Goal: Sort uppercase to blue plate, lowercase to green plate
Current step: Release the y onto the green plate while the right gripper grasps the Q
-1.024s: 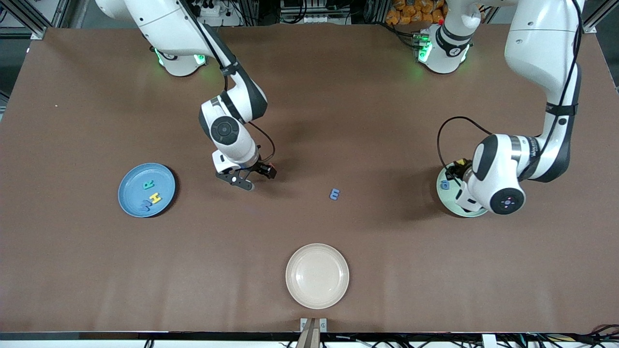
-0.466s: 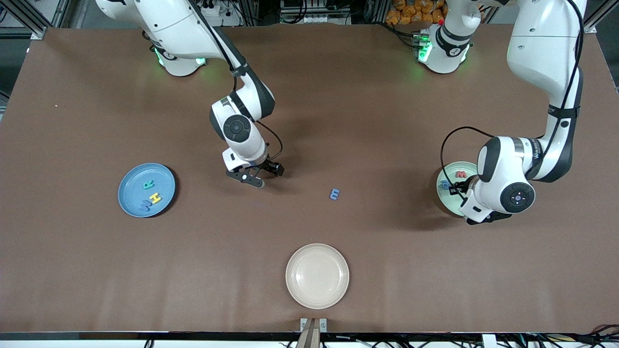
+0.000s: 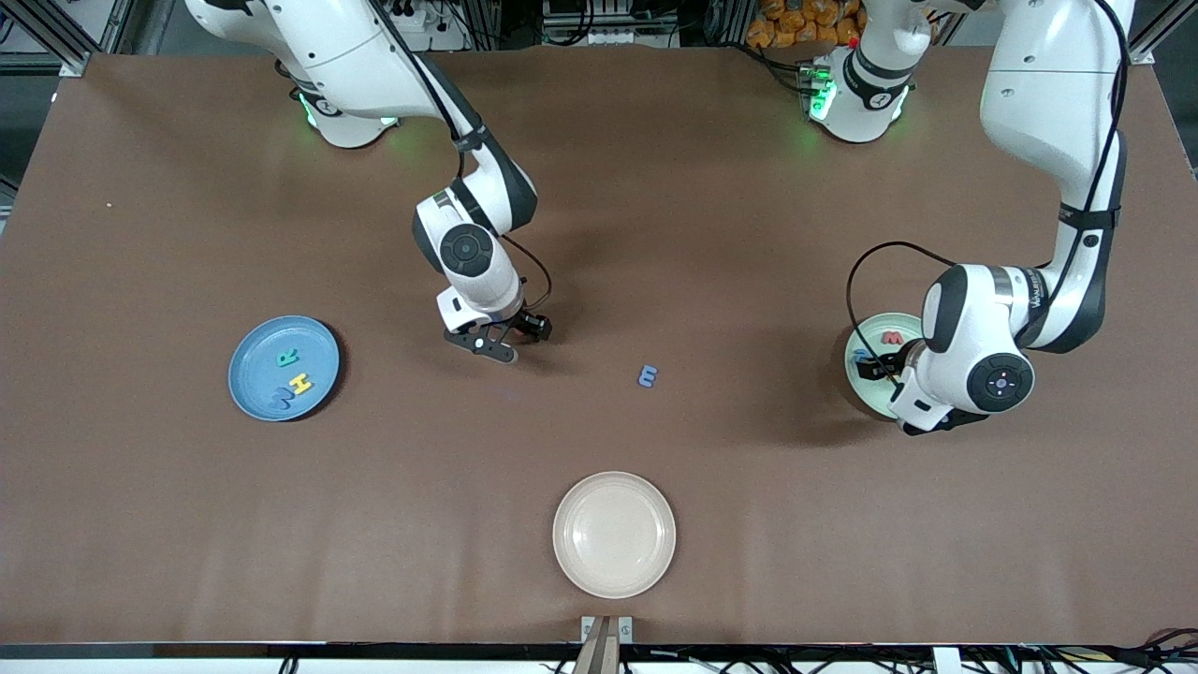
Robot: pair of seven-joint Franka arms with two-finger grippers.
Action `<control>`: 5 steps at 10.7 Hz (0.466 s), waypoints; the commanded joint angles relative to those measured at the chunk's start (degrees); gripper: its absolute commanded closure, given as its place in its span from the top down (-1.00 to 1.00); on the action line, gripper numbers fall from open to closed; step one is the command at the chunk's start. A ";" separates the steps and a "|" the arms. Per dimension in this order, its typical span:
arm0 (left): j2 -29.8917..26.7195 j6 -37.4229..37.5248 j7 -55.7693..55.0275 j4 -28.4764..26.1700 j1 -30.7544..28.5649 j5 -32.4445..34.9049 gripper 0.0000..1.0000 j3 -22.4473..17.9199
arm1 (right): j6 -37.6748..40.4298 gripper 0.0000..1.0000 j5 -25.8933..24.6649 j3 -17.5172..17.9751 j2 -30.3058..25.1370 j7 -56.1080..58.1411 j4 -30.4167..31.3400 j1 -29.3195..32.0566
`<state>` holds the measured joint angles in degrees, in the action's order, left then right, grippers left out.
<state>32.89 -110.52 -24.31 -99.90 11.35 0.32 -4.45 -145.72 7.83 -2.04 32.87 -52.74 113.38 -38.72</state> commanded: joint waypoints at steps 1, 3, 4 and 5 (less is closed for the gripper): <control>-0.37 -0.58 -10.36 -0.39 3.57 -6.96 1.00 1.19 | -0.09 -1.00 -0.09 -0.07 0.44 -2.19 -0.44 -0.66; 0.59 -0.58 -21.26 1.89 8.83 -8.49 0.89 1.99 | 0.00 -1.00 -0.18 0.36 0.09 -1.93 -0.44 -0.75; 0.51 -0.58 -24.79 2.34 10.25 -8.41 0.88 2.08 | 0.09 -1.00 -0.18 0.37 -0.08 -1.66 -0.44 -0.66; -0.28 -0.75 -26.04 4.17 10.70 -8.49 0.87 3.21 | 0.52 -1.00 -0.27 0.37 -0.52 -1.40 -0.44 -0.57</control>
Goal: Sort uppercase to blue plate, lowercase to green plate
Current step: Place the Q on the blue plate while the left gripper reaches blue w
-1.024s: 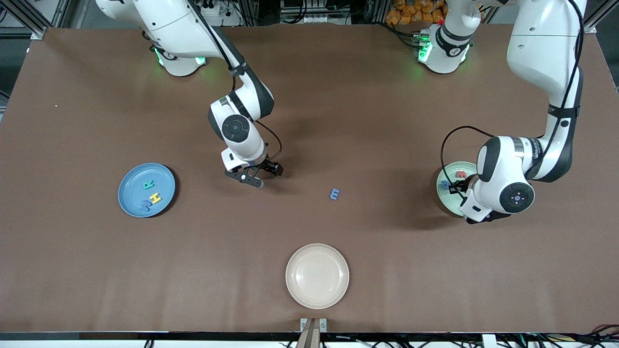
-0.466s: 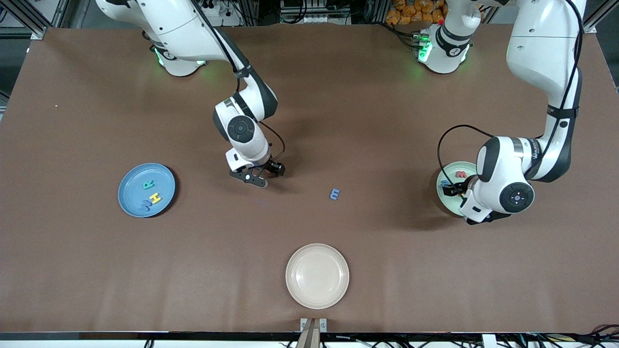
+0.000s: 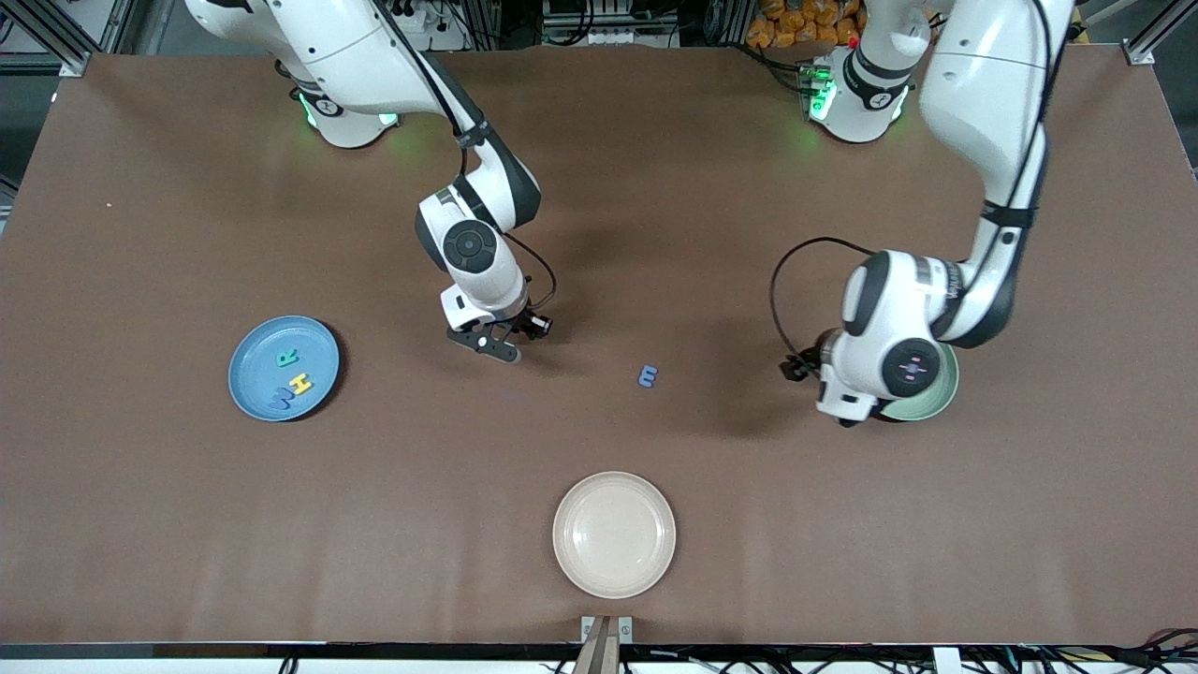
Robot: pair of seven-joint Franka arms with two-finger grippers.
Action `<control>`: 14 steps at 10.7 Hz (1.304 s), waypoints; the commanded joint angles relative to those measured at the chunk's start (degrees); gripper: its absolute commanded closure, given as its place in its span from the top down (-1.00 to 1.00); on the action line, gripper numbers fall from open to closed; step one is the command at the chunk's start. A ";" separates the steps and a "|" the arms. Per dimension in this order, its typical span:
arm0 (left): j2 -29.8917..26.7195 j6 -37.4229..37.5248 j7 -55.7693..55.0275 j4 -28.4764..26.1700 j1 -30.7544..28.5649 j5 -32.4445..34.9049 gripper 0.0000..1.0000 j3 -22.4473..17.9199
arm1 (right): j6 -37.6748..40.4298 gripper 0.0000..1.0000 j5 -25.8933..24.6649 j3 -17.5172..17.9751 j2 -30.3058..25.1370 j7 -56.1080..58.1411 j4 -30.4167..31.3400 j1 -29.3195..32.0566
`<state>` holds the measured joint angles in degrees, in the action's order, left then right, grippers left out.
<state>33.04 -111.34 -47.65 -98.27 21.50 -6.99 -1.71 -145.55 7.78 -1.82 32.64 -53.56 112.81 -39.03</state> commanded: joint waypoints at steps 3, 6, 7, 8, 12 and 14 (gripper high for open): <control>-3.15 -9.79 -3.05 4.75 0.73 -0.83 0.79 3.54 | 3.42 -1.00 -0.48 -0.20 -4.50 6.15 0.13 4.55; -0.63 -27.14 -8.13 4.40 5.03 -0.31 0.68 4.79 | 8.33 -1.00 -3.29 -0.38 -7.58 21.07 -1.00 16.14; 1.13 -27.43 -10.24 4.40 6.43 -0.30 0.60 4.87 | 11.31 -1.00 -4.69 -0.47 -8.20 26.00 -2.23 19.92; 3.67 -27.44 -12.53 4.75 8.88 -0.30 0.59 4.70 | 13.61 -1.00 -5.84 -0.47 -8.38 31.10 -3.29 23.78; 8.26 -27.44 -22.27 5.01 14.96 2.67 0.50 3.56 | 16.25 -0.99 -13.91 -0.64 -8.73 42.29 -3.12 34.61; 9.32 -27.44 -23.53 5.02 15.15 5.31 0.44 3.38 | 17.58 -0.82 -14.37 -0.91 -8.64 46.42 -2.68 37.96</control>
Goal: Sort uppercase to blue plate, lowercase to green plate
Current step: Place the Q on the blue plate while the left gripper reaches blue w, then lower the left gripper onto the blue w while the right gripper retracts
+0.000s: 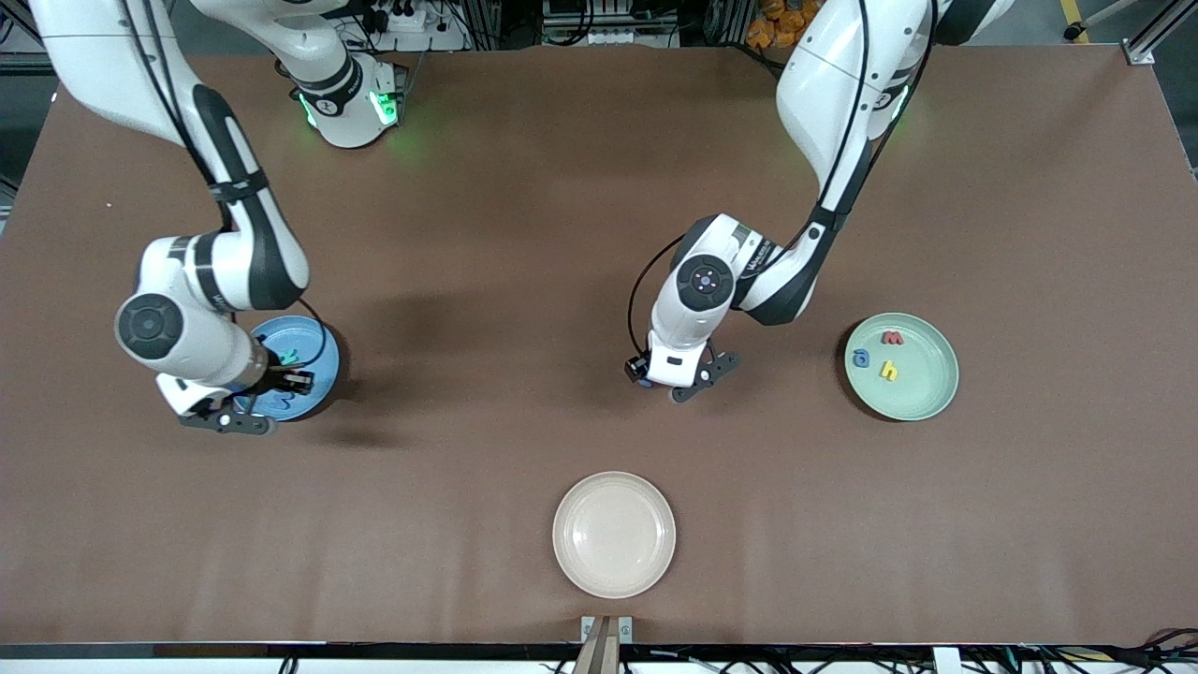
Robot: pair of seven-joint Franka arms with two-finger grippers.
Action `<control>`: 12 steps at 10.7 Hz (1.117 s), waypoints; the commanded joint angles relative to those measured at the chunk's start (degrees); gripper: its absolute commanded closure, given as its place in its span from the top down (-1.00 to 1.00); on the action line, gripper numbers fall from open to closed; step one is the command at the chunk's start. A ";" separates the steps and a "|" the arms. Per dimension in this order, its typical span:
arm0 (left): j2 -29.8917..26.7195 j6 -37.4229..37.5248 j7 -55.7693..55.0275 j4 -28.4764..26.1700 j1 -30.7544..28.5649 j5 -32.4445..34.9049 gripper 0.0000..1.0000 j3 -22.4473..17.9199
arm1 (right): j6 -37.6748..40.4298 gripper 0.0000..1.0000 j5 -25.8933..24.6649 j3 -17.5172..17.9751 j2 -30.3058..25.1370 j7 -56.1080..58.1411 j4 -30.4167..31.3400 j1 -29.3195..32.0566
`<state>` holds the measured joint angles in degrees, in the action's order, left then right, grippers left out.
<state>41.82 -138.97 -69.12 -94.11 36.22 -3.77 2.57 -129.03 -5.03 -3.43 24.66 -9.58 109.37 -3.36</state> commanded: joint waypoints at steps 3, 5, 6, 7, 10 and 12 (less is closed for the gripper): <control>2.03 0.19 -2.85 4.53 0.26 3.50 0.45 -1.16 | 1.24 0.86 -1.56 0.70 -0.66 7.73 3.38 6.61; 5.54 0.97 -6.71 9.18 0.43 3.59 0.45 -1.34 | 2.55 1.00 -1.48 0.79 -0.84 7.65 4.10 6.62; 6.25 2.81 -7.16 10.08 0.78 3.68 0.46 -1.34 | 2.90 1.00 -1.39 0.79 -2.06 7.65 4.10 6.53; 6.17 4.65 -7.25 10.26 1.04 3.68 0.47 -1.34 | 3.17 1.00 -1.21 0.88 -3.98 7.56 4.28 6.62; 6.17 8.80 -8.65 10.53 1.57 3.50 0.49 -1.34 | 3.70 1.00 -0.77 1.58 -10.48 7.65 4.19 6.44; 6.26 8.63 -9.79 12.02 1.58 3.50 0.48 -1.25 | 3.96 1.00 -0.77 3.51 -14.35 7.65 4.28 6.88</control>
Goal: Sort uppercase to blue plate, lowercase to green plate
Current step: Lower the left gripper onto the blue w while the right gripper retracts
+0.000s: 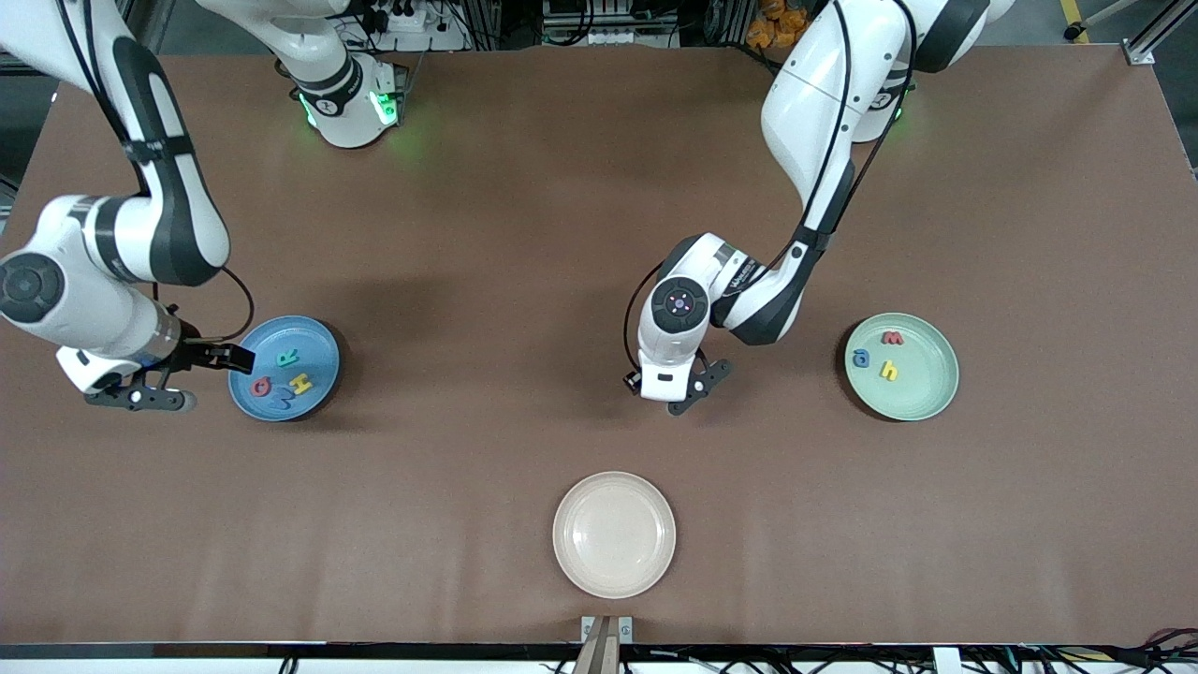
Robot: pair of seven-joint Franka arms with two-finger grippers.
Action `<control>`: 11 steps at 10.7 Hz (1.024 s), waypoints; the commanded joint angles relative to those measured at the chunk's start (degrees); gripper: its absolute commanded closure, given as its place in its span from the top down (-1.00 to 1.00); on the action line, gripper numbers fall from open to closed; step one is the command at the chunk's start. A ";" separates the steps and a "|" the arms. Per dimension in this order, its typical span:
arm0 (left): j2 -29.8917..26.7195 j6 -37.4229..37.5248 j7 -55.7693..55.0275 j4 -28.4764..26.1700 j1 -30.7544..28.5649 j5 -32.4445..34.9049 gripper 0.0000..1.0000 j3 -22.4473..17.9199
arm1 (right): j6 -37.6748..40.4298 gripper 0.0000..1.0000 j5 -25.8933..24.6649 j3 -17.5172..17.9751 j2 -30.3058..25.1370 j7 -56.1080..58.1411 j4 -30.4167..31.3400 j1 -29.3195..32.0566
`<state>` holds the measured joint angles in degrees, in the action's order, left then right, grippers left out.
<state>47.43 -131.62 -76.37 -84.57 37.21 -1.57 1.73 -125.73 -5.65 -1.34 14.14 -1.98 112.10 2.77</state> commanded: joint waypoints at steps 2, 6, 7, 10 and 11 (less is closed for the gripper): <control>1.17 0.41 -4.39 4.06 0.41 1.21 0.44 -0.50 | 6.52 1.00 1.33 3.96 -9.54 2.75 1.28 2.58; 2.75 0.23 -8.17 4.42 0.32 1.21 0.33 -0.50 | 18.73 1.00 7.06 5.39 -15.02 5.94 -5.45 4.26; 2.84 0.23 -8.79 4.33 0.32 1.13 0.33 -0.50 | 22.42 1.00 7.14 5.39 -14.93 5.68 -10.19 3.91; 3.28 0.05 -10.28 4.42 0.41 1.04 0.33 -0.50 | 32.01 1.00 7.14 4.86 -14.49 5.23 -22.06 2.33; 3.55 0.05 -10.29 4.33 0.58 1.04 0.33 -0.50 | 34.13 1.00 7.14 4.86 -14.49 5.23 -24.01 2.07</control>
<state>49.95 -131.69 -84.76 -81.49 37.28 -1.56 1.47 -95.21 0.98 3.25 -1.45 2.85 92.61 4.92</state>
